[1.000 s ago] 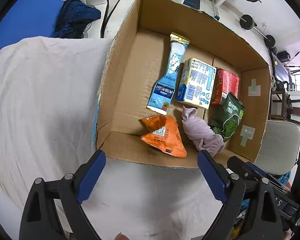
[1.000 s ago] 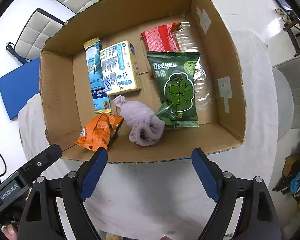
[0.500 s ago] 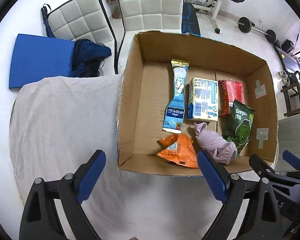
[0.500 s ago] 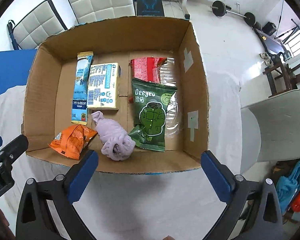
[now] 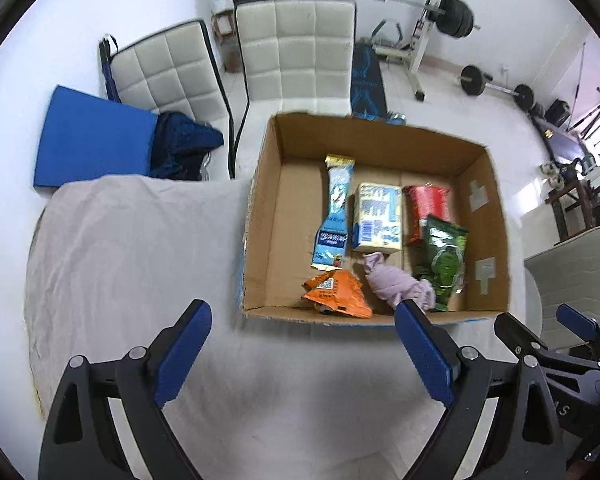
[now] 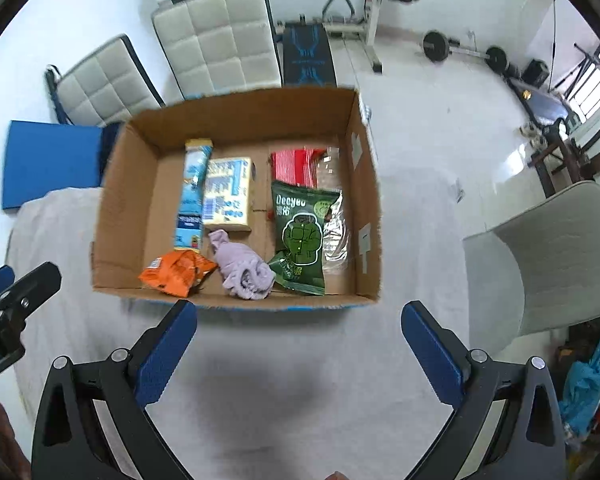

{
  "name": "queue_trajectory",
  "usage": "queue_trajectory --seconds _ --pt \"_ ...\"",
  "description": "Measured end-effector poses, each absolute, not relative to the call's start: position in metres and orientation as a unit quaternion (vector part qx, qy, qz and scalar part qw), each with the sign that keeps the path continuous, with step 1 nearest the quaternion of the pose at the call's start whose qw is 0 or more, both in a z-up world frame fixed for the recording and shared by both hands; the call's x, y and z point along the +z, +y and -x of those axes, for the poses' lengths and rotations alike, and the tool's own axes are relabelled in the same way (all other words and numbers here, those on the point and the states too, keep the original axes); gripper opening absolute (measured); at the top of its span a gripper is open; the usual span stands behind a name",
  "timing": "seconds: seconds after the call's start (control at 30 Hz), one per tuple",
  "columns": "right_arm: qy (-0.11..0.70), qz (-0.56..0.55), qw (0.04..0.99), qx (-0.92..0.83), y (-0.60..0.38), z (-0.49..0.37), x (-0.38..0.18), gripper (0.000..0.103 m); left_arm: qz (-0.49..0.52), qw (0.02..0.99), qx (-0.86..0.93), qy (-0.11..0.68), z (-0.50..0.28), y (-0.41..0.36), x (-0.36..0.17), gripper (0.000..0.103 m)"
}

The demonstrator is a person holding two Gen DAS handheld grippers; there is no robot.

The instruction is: Organize soft objects

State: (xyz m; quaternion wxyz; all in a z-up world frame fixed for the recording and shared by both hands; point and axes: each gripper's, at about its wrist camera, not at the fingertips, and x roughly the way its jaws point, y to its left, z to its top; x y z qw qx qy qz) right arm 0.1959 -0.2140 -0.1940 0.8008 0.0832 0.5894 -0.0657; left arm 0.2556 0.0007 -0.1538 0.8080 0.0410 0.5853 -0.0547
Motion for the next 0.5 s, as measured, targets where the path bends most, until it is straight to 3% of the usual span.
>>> queue_trajectory --seconds 0.33,0.43,0.5 --pt "0.516 -0.099 0.85 -0.044 -0.214 -0.099 -0.1 0.103 -0.028 0.839 -0.071 0.539 -0.183 0.007 -0.08 0.094" --pt "0.501 -0.103 0.858 -0.043 -0.215 -0.074 -0.076 0.103 -0.021 0.848 -0.077 0.524 -0.159 0.009 -0.06 0.103" --pt "0.495 -0.104 0.862 -0.041 -0.214 -0.062 -0.064 0.103 -0.026 0.857 -0.079 0.508 -0.144 0.008 -0.047 0.103"
